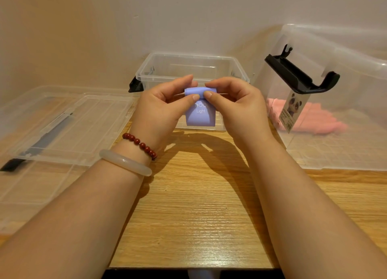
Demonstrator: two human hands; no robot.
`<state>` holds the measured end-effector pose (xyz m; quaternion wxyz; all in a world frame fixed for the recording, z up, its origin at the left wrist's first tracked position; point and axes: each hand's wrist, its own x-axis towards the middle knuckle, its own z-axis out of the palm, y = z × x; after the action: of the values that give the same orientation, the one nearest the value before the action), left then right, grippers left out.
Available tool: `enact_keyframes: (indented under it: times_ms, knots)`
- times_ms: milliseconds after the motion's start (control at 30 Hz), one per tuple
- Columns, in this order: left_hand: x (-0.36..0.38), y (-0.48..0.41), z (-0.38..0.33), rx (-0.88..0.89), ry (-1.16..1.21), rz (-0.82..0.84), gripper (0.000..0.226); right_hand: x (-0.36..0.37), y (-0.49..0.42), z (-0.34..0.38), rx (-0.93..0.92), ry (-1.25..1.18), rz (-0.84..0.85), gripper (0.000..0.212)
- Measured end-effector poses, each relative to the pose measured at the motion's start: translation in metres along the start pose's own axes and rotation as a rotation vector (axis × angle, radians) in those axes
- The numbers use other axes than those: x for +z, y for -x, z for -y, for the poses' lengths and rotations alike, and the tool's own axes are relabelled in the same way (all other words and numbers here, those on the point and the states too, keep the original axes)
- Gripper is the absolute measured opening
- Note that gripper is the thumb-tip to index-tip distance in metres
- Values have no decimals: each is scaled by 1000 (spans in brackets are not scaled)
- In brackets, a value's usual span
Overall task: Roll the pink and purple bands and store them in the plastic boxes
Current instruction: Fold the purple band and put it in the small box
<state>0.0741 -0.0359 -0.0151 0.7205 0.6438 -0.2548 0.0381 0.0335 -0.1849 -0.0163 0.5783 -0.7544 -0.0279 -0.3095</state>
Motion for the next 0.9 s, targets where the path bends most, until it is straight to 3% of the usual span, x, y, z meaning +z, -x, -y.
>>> enact_keyframes:
  times_ms: [200, 567, 900]
  knots:
    - [0, -2, 1, -15, -13, -31, 22, 1, 0, 1, -10, -5, 7, 21]
    - [-2, -1, 2, 19, -61, -1, 29, 0, 1, 2, 31, 31, 0, 4]
    - [0, -1, 1, -21, -10, -5, 23, 0, 0, 1, 15, 3, 9, 19]
